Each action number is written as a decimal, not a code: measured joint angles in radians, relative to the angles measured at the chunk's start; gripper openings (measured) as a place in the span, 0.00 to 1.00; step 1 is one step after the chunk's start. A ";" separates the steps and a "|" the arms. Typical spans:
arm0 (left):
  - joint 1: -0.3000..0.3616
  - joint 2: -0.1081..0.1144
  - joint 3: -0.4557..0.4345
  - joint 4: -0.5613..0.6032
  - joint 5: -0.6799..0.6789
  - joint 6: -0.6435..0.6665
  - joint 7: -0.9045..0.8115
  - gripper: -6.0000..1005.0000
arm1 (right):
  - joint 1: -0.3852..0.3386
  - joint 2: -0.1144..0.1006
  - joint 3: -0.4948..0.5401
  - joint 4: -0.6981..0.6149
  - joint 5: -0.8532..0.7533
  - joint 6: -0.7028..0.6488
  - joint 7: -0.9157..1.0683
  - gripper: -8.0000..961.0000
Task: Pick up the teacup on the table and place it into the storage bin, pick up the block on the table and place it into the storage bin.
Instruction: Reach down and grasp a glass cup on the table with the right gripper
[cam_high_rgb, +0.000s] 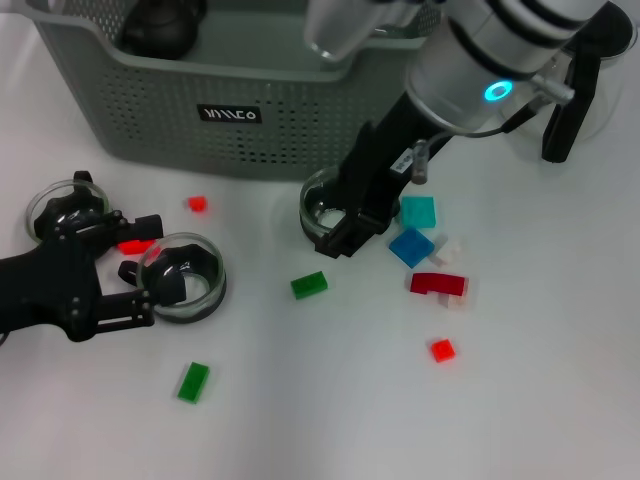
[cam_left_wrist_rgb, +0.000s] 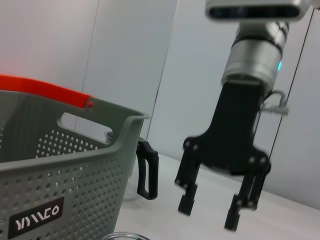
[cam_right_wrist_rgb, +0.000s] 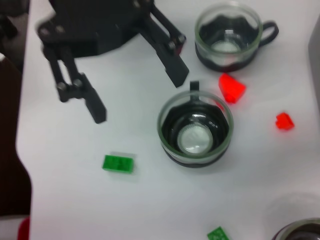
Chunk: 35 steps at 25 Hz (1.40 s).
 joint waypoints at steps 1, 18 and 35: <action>0.000 -0.001 0.000 0.000 0.001 -0.001 0.001 0.82 | 0.007 0.001 -0.017 0.019 0.000 0.017 -0.003 0.63; 0.024 -0.013 0.001 -0.003 0.004 -0.010 0.004 0.82 | -0.011 0.006 -0.294 0.050 -0.060 0.265 0.018 0.63; 0.022 -0.014 0.000 -0.003 -0.001 -0.001 -0.001 0.82 | 0.001 0.009 -0.331 0.155 -0.057 0.301 0.024 0.63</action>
